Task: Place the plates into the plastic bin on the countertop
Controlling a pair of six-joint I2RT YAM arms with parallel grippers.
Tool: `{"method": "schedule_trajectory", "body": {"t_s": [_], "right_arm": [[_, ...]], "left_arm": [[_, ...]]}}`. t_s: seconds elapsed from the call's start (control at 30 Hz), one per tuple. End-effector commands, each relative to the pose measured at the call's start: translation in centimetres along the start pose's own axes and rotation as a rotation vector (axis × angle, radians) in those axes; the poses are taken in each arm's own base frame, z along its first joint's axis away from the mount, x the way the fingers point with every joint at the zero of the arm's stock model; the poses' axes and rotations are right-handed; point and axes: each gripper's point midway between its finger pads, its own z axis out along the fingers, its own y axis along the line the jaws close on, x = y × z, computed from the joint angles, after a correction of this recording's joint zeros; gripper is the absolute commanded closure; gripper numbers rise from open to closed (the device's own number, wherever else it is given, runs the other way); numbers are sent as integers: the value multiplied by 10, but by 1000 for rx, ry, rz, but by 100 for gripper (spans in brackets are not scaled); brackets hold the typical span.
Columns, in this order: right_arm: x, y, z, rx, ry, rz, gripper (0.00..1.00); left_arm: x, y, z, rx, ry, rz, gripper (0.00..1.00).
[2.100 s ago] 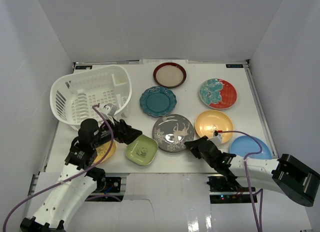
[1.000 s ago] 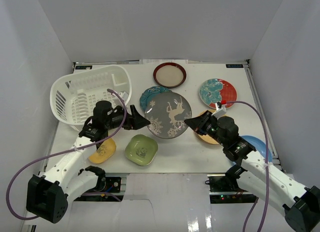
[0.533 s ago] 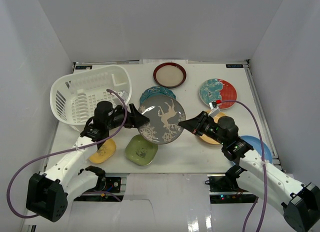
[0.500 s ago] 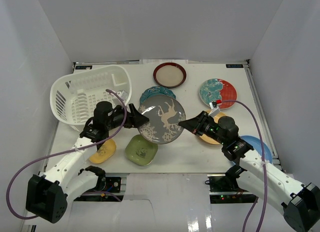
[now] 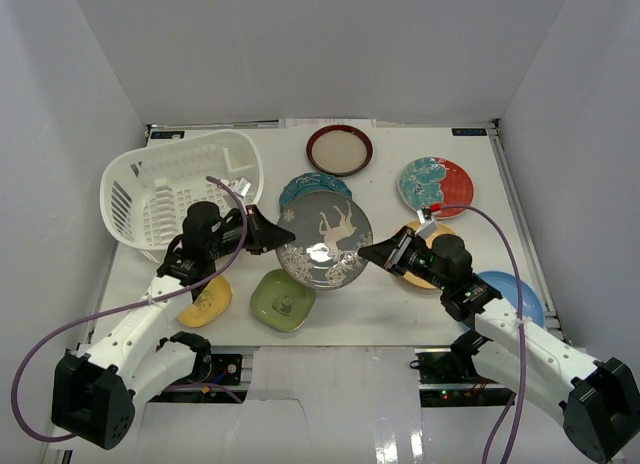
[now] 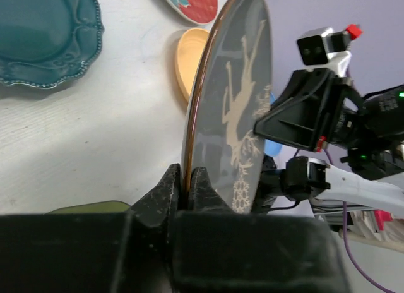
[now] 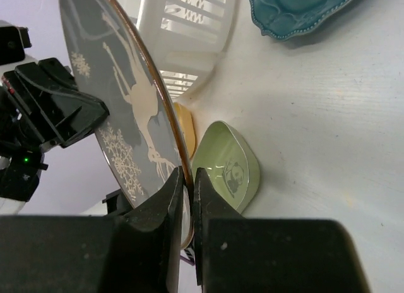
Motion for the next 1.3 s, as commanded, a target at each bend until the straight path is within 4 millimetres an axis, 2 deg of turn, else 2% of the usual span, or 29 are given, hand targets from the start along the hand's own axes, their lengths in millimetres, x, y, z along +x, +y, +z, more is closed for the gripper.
{"method": "schedule_trajectory", "body": {"t_s": [0.0, 0.1, 0.17, 0.2, 0.27, 0.3, 0.37, 0.4, 0.43, 0.53, 0.57, 0.63, 0.67, 0.7, 0.77, 0.83, 0.87, 0.97, 1.03, 1.07, 1.17, 1.27], "right_arm": [[-22, 83, -11, -308, -60, -42, 92], [-18, 74, -9, -290, -49, -32, 92], [-14, 69, -8, -282, -33, -40, 84], [-10, 66, -7, -273, -16, -46, 66], [-7, 63, -8, -262, -2, -75, 46], [-6, 62, -11, -261, -5, -88, 31], [-3, 56, -13, -234, 4, -113, 19], [-5, 59, -17, -240, -5, -131, 10], [-1, 52, -18, -207, 10, -135, 6], [0, 51, -25, -202, 10, -176, 5], [3, 47, -26, -190, 20, -176, 5], [7, 43, -29, -186, 27, -180, 4], [10, 37, -30, -166, 35, -180, 4], [8, 33, -31, -152, 22, -194, 4], [12, 24, -31, -131, 26, -204, 4], [12, 18, -31, -113, 24, -219, 5], [14, 12, -29, -97, 33, -236, 6], [19, 6, -25, -82, 69, -256, 7], [23, 6, -23, -89, 102, -284, 7], [25, 2, -21, -79, 118, -285, 7], [26, -2, -15, -73, 132, -308, 7], [25, 1, -10, -88, 134, -329, 7]], "left_arm": [[2, 2, 0, -6, -3, 40, 100], [1, -2, -1, 7, -5, 35, 100], [-3, -6, -1, 12, -13, 13, 100], [-11, -14, -2, 24, -28, 7, 100], [-27, -21, -1, 22, -64, 6, 100], [-44, -33, -3, 25, -91, 16, 100], [-60, -35, -3, -7, -114, 9, 100], [-81, -44, -6, -9, -164, 23, 100], [-90, -47, -8, -12, -187, 6, 100], [-132, -45, -23, -6, -298, -43, 100], [-153, -33, -34, -28, -358, -91, 100], [-170, -19, -43, -55, -396, -136, 100], [-186, -5, -57, -100, -451, -155, 100], [-194, 6, -64, -147, -487, -166, 100], [-212, 39, -94, -255, -581, -202, 100], [-217, 55, -113, -294, -638, -248, 100], [-220, 73, -129, -332, -682, -310, 100], [-225, 101, -147, -402, -759, -380, 100], [-228, 113, -159, -464, -807, -386, 100], [-228, 125, -169, -533, -844, -394, 100], [-228, 144, -186, -674, -874, -364, 100], [-217, 160, -185, -732, -847, -362, 100]]}}
